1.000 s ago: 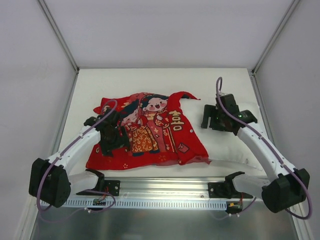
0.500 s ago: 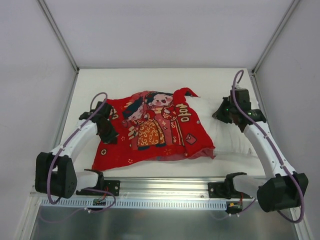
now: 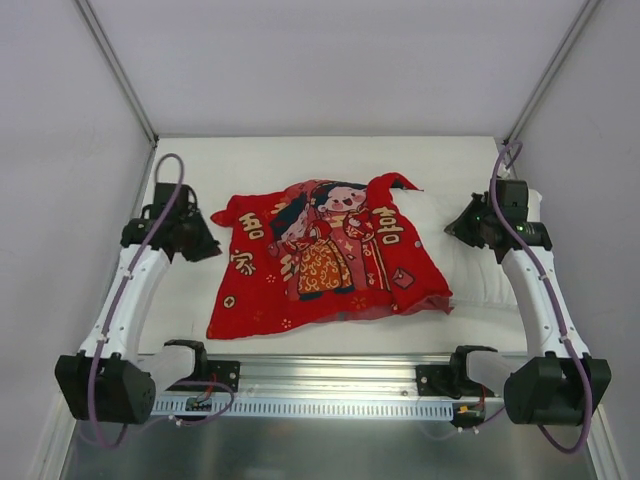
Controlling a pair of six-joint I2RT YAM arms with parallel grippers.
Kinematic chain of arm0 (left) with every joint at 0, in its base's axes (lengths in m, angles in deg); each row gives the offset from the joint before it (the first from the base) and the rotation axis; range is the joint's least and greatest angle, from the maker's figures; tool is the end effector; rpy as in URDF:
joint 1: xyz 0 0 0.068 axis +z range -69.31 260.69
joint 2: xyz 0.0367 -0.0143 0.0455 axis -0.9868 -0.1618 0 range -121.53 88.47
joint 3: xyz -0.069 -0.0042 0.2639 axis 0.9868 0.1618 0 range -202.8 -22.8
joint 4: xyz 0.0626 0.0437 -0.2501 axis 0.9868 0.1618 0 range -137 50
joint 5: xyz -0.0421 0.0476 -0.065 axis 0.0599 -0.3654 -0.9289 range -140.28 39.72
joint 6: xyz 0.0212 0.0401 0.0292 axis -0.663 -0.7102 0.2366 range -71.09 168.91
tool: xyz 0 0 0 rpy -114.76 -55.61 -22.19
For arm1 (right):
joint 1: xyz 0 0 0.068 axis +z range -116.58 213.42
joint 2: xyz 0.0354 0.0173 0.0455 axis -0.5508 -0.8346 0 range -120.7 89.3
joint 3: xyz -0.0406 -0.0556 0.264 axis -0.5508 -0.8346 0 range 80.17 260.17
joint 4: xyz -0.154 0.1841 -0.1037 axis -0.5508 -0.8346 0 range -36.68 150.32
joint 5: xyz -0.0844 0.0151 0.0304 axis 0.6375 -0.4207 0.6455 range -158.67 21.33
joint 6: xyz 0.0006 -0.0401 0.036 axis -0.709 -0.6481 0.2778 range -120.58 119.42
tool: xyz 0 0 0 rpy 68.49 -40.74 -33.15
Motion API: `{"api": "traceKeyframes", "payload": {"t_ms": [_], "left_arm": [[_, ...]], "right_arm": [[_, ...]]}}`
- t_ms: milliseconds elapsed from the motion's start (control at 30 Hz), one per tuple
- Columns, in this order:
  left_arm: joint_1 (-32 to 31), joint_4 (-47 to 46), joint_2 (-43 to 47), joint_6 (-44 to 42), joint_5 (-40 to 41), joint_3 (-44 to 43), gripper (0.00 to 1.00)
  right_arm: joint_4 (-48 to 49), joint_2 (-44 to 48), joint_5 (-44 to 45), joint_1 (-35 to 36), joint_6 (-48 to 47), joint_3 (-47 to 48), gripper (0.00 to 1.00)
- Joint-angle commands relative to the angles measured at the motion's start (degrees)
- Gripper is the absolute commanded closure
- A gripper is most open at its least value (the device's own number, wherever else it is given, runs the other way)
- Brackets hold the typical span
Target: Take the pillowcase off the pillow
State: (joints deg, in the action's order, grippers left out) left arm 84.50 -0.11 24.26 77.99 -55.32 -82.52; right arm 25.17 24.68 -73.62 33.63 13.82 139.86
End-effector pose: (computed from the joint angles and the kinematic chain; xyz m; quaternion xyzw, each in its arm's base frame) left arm 0.2222 0.0118 0.3062 -0.2530 0.9084 -0.1128 0.3133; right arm 0.2399 0.0040 0.3202 0.0938 0.9011 0.0924 0.4132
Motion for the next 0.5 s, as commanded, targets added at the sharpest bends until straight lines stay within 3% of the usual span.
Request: {"api": "traceKeyframes", "payload": {"t_ms": [0, 33, 67, 200, 233, 367, 467], "left_arm": [[-14.33, 2.41, 4.17, -1.58, 0.64, 2.41, 0.9], [-17.23, 2.33, 4.96, -0.61, 1.17, 4.07, 0.83], [-22.22, 2.5, 5.23, 0.18, 2.04, 4.7, 0.62], [-34.97, 2.5, 6.2, 1.94, 6.79, 8.3, 0.08], [-37.19, 2.41, 6.11, 2.21, 6.88, 9.61, 0.02], [-50.01, 1.37, 4.97, 7.29, 8.72, 11.29, 0.01], [-55.04, -0.74, 1.02, 7.84, 9.17, 10.95, 0.01]], "right_arm": [[2.46, 0.99, -3.74, 0.06, 1.87, -0.44, 0.99], [2.55, 0.81, -4.01, 0.06, 2.04, -0.53, 0.99], [2.72, 0.64, -4.28, 0.06, 2.3, -0.53, 0.99], [3.08, 0.2, -5.16, 0.06, 2.66, -0.97, 0.99], [3.08, 0.11, -5.24, 0.06, 2.75, -0.97, 0.99], [3.08, 0.46, -5.33, 0.06, 2.75, -0.79, 0.99], [3.25, 0.29, -6.12, 0.06, 2.92, -0.79, 0.99]]}}
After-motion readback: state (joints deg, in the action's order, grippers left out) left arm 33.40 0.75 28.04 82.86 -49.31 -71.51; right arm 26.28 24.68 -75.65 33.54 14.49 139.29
